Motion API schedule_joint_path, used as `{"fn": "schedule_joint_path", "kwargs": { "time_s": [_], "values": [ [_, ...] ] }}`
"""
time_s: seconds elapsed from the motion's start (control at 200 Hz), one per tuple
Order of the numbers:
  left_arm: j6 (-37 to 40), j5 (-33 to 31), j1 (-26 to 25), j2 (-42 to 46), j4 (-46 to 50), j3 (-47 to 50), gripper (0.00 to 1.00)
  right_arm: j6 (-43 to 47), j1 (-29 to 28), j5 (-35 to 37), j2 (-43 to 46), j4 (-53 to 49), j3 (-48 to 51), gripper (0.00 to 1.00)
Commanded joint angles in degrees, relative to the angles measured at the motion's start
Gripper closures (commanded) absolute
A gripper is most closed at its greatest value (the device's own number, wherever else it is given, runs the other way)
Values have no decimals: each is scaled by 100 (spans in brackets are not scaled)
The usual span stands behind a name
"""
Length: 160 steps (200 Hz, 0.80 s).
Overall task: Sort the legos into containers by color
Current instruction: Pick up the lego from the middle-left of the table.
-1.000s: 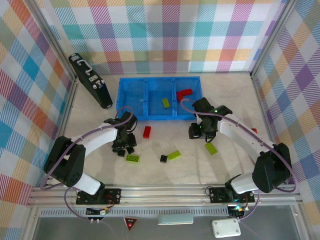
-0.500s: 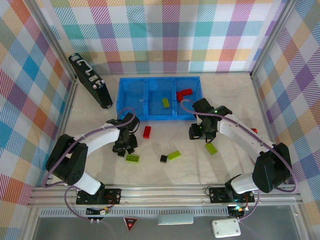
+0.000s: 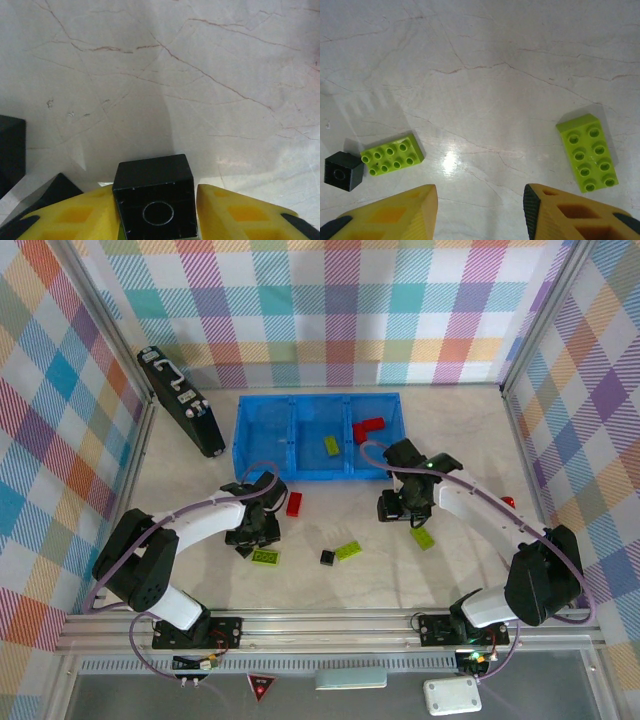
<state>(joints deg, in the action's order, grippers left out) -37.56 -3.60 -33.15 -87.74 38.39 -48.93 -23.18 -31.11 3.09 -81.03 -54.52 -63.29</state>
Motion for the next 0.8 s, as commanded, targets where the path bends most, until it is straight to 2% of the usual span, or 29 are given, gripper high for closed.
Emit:
{"fn": "schedule_joint_path", "kwargs": {
  "time_s": [0.0,0.42,0.795],
  "values": [
    [-126,-49,-85,3,85,47,58,-64,-50,53,62,-67,79,50],
    [-95,-129,-148,141,227,-81,60,-75,-53,52,61,3,132,49],
    [278,-364,-114,388,819,-638,63,-94,-56,86,165,-69,123,49]
  ]
}}
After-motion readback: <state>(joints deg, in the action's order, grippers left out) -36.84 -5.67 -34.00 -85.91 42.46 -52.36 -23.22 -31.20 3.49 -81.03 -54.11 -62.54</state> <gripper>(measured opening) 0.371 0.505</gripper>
